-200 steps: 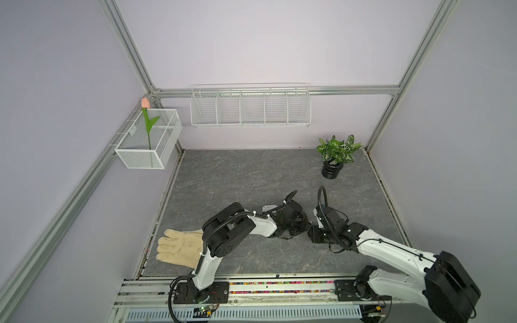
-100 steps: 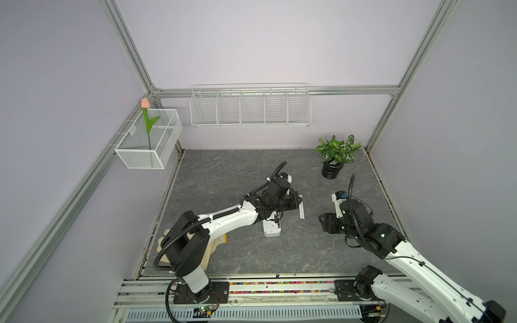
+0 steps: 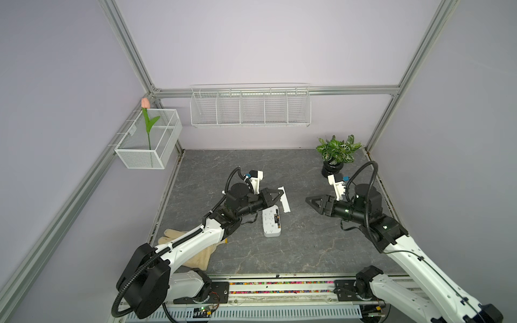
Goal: Insert the battery into the alarm
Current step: Pick up the cover from the center of the board.
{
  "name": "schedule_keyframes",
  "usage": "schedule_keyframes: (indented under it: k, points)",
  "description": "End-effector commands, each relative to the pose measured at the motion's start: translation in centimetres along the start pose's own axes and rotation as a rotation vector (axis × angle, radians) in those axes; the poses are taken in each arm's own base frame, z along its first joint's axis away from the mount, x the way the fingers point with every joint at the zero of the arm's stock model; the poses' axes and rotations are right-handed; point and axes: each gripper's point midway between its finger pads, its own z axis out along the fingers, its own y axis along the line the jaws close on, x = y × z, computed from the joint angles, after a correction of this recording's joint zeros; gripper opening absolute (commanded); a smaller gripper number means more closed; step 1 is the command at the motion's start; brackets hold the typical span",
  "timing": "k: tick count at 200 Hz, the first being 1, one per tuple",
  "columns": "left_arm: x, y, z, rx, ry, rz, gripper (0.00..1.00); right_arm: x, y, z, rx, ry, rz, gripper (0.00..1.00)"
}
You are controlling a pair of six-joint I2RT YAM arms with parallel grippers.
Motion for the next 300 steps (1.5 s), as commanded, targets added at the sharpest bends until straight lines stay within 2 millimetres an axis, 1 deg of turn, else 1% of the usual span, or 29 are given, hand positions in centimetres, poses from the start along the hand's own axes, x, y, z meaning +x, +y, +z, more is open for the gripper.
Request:
schedule_keyframes:
  k: [1, 20, 34, 51, 67, 89, 116, 156, 214, 261, 300]
  points:
    - [-0.7, -6.9, -0.5, 0.283, -0.001, -0.009, 0.00, -0.9, 4.5, -0.1, -0.184, 0.013, -0.001, 0.58]
    - [-0.5, -8.7, -0.2, 0.346, 0.022, -0.006, 0.00, -1.1, 4.6, 0.1, -0.180, 0.015, 0.026, 0.54]
    - [-0.1, -9.9, 0.2, 0.376, 0.042, 0.007, 0.00, -1.3, 5.3, 0.0, -0.206, 0.019, 0.043, 0.51]
    - [0.3, -11.0, 0.4, 0.399, 0.068, 0.024, 0.00, -1.3, 6.4, -0.3, -0.255, 0.018, 0.037, 0.48]
    - [0.4, -11.4, 0.5, 0.405, 0.076, 0.030, 0.00, -1.2, 7.2, -0.8, -0.291, 0.014, 0.015, 0.44]
    - [0.4, -11.7, 0.5, 0.409, 0.077, 0.033, 0.00, -1.0, 7.3, -1.1, -0.297, 0.021, 0.014, 0.38]
    - [0.5, -12.1, 0.4, 0.418, 0.082, 0.036, 0.00, -1.0, 7.1, -1.0, -0.291, 0.019, 0.025, 0.33]
    - [0.7, -12.1, 0.4, 0.409, 0.087, 0.042, 0.00, -1.1, 7.7, -1.1, -0.315, 0.018, 0.028, 0.25]
    - [0.7, -12.4, 0.4, 0.414, 0.092, 0.048, 0.00, -1.0, 7.5, -0.9, -0.310, 0.030, 0.047, 0.18]
    - [0.8, -12.2, 0.3, 0.408, 0.090, 0.049, 0.00, -0.7, 7.2, -1.0, -0.303, 0.037, 0.051, 0.15]
    - [0.7, -12.3, 0.3, 0.411, 0.087, 0.055, 0.00, -0.6, 7.1, -1.0, -0.301, 0.037, 0.049, 0.08]
